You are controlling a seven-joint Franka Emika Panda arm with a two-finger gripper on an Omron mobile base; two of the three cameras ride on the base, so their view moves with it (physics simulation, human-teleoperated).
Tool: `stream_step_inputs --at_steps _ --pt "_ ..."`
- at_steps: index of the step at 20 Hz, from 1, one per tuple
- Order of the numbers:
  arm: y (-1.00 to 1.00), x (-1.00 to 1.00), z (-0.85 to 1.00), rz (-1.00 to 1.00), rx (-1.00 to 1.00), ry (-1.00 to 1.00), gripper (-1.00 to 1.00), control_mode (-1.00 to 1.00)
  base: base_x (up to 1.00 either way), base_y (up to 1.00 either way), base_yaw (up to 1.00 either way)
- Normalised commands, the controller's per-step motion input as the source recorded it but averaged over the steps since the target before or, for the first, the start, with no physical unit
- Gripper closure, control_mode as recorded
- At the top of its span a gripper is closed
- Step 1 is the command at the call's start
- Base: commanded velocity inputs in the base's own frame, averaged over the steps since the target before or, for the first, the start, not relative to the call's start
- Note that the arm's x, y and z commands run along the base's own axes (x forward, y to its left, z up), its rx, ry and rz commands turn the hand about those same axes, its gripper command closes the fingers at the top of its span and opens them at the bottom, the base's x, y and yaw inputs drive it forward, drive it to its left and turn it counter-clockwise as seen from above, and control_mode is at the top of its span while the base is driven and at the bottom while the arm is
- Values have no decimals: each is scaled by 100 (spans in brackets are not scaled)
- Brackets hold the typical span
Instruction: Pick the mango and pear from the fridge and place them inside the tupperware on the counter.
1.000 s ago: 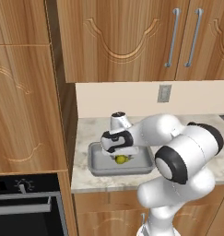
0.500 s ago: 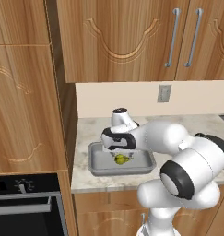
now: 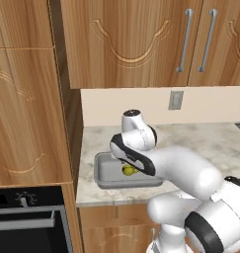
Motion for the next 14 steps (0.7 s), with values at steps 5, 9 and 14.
stream_step_inputs --at_steps 5,9,14 --pt "-7 -61 60 0 0 -1 -100 -100 0 0 0" --pt "-18 -70 61 0 0 0 -100 -100 0 0 0" --pt "-29 -69 57 0 0 0 -100 -100 0 0 0"
